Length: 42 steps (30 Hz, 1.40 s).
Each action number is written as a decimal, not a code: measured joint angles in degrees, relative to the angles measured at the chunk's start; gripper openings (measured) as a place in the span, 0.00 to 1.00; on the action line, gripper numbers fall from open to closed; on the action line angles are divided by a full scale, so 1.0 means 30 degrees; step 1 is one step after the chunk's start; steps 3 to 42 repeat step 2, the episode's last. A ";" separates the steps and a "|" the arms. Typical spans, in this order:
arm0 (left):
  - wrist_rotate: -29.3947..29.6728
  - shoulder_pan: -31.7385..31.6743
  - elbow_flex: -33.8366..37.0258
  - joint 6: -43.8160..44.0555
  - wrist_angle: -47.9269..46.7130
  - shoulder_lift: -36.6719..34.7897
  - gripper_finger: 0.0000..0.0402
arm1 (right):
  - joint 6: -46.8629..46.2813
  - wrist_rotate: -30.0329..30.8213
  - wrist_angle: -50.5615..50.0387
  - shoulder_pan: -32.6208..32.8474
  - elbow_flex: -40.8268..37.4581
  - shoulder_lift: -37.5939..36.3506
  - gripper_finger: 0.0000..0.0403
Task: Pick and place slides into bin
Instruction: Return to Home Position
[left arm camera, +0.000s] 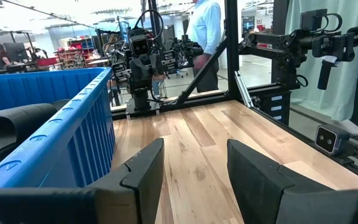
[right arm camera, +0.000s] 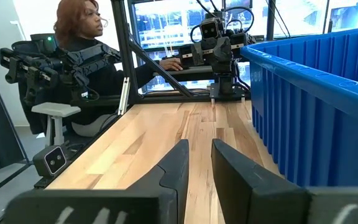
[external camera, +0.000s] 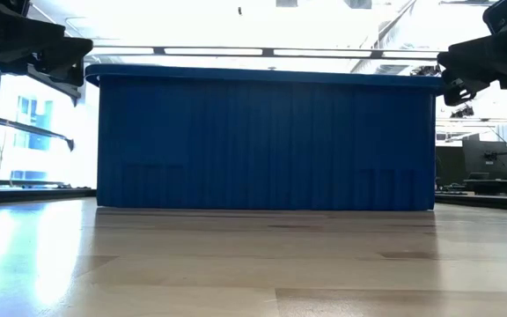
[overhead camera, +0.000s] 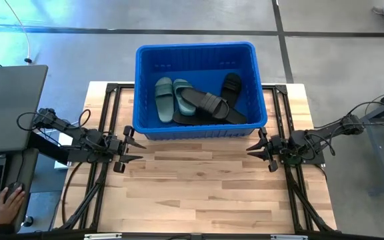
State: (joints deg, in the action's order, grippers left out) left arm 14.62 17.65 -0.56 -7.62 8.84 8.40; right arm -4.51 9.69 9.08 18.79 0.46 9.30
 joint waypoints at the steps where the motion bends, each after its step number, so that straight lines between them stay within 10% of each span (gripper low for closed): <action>1: 0.0005 -0.0005 0.0000 -0.0005 0.0007 -0.0006 0.40 | 0.0003 0.0002 0.0000 0.0003 0.0002 0.0000 0.15; 42: -0.0001 -0.0006 0.0000 -0.0006 0.0007 0.0000 0.40 | 0.0003 0.0002 -0.0003 -0.0001 0.0002 0.0000 0.15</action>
